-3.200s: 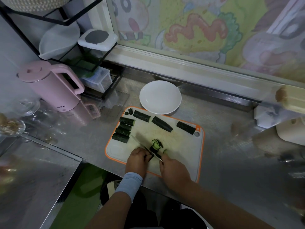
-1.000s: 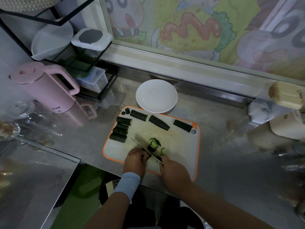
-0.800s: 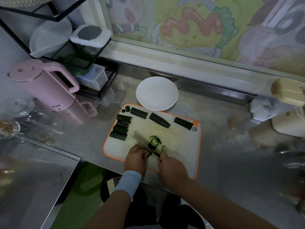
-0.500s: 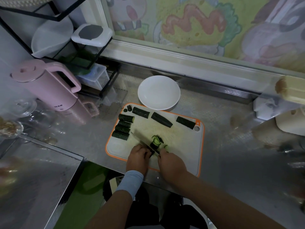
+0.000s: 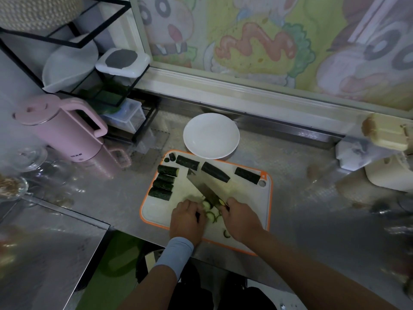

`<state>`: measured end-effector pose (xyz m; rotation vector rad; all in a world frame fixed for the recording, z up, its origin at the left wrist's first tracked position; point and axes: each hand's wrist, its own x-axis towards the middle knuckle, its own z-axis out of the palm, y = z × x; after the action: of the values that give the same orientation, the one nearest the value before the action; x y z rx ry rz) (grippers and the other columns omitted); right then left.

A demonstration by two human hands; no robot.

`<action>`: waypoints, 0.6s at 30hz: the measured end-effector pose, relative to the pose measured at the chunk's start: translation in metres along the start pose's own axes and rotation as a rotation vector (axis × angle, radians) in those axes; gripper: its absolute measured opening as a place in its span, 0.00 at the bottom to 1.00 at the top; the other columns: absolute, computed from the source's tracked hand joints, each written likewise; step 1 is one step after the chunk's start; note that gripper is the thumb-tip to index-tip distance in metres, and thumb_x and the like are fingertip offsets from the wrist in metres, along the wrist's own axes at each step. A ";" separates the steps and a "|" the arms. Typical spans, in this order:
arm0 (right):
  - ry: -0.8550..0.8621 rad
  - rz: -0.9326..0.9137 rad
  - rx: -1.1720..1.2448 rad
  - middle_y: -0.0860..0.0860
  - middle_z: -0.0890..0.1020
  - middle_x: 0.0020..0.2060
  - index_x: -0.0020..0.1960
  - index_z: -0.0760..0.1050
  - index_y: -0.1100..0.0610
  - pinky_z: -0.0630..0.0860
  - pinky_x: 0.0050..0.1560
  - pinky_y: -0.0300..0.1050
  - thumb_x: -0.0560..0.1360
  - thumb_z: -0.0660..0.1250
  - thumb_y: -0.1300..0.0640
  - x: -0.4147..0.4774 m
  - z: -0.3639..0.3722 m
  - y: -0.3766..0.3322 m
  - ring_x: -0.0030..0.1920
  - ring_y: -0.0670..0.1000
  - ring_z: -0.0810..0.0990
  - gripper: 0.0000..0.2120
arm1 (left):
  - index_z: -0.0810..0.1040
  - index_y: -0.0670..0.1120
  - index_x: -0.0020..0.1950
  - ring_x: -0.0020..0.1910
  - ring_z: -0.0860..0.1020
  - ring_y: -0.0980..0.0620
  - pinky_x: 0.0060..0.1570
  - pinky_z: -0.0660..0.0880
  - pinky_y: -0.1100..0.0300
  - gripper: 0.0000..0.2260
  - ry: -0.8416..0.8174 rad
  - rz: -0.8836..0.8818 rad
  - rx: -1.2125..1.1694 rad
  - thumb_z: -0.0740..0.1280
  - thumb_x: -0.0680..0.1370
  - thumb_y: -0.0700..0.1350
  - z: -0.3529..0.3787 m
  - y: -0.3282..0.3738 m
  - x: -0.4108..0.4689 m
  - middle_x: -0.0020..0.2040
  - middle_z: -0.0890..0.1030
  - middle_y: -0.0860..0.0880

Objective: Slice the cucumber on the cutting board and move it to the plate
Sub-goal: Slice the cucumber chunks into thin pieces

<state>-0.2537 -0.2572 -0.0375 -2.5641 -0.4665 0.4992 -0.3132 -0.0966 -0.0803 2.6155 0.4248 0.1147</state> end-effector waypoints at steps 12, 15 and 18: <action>0.007 0.060 0.035 0.49 0.78 0.36 0.47 0.69 0.52 0.71 0.36 0.46 0.80 0.54 0.43 0.005 -0.031 0.012 0.37 0.50 0.76 0.14 | 0.74 0.46 0.47 0.44 0.74 0.48 0.46 0.68 0.59 0.04 0.504 -0.394 -0.517 0.60 0.75 0.40 -0.037 0.043 0.042 0.44 0.76 0.49; 0.012 -0.134 -0.154 0.49 0.80 0.40 0.53 0.69 0.51 0.73 0.38 0.45 0.79 0.55 0.41 0.001 -0.037 0.018 0.40 0.52 0.78 0.14 | 0.77 0.46 0.46 0.44 0.73 0.49 0.48 0.69 0.55 0.07 0.539 -0.175 -0.322 0.60 0.73 0.44 -0.056 0.035 0.055 0.44 0.77 0.49; -0.029 -0.229 -0.207 0.50 0.81 0.43 0.54 0.67 0.49 0.75 0.41 0.47 0.76 0.59 0.41 0.000 -0.041 0.022 0.43 0.52 0.79 0.14 | 0.79 0.55 0.48 0.48 0.74 0.50 0.51 0.68 0.55 0.07 0.048 0.076 -0.101 0.63 0.73 0.52 -0.058 0.033 0.065 0.47 0.78 0.54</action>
<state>-0.2315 -0.2916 -0.0150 -2.6545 -0.8512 0.4242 -0.2515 -0.0774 -0.0127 2.5339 0.3274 0.2192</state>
